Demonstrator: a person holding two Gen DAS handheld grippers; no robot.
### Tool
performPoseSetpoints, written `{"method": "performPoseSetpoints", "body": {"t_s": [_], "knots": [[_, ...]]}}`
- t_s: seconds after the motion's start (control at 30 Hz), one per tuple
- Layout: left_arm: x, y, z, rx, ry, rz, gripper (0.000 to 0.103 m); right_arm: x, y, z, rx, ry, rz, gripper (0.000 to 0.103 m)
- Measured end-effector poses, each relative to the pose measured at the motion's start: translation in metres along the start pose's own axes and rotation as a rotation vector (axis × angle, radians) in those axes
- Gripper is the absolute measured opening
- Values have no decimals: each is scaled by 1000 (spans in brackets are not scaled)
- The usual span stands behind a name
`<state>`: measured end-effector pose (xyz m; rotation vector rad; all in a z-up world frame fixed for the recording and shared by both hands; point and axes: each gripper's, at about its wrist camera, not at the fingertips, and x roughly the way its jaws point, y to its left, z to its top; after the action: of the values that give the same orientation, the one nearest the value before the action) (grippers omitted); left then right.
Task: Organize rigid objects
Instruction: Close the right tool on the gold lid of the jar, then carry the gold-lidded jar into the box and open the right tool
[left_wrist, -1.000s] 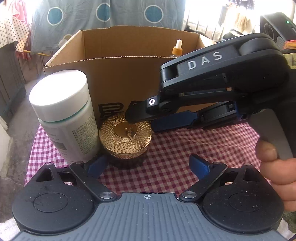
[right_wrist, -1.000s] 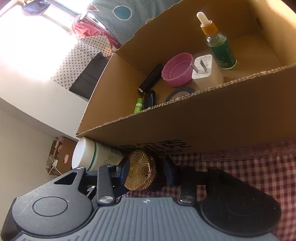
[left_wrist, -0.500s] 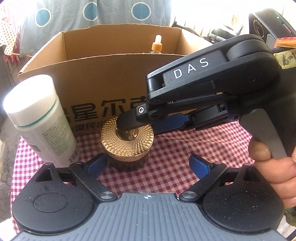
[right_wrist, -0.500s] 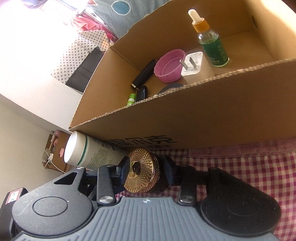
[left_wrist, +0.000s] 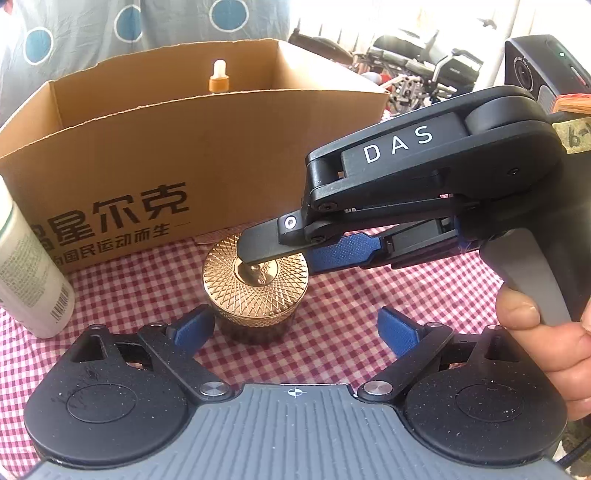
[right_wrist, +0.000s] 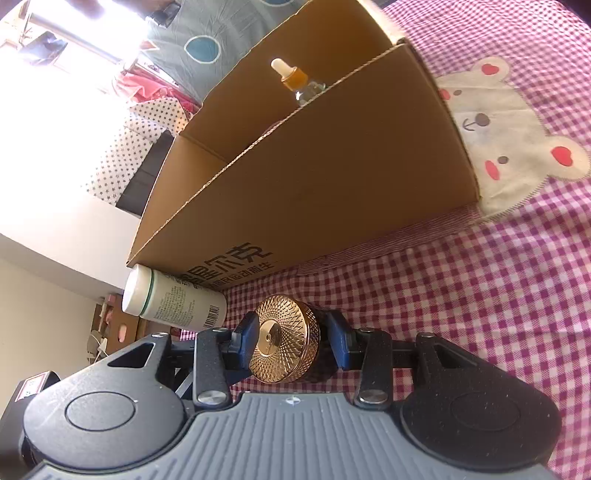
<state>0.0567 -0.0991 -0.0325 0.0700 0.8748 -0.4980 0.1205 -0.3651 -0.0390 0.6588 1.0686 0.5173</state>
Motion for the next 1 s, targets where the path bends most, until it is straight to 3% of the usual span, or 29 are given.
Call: {"method": "performPoseSetpoints", "body": {"t_s": [0.23, 0.4, 0.57, 0.83, 1.0], "knots": [[16, -30, 0, 44, 11, -27, 95, -21, -19, -8, 52, -48, -1, 45], [13, -33, -3, 39, -23, -32, 82, -34, -30, -10, 92, -72, 12, 45], [9, -32, -1, 75, -46, 14, 79, -45, -36, -13, 100, -104, 1, 45], [18, -26, 9, 82, -38, 18, 70, -37, -32, -21, 67, -84, -38, 45], [20, -19, 12, 60, -43, 29, 58, -30, -29, -24, 65, -84, -20, 45]]}}
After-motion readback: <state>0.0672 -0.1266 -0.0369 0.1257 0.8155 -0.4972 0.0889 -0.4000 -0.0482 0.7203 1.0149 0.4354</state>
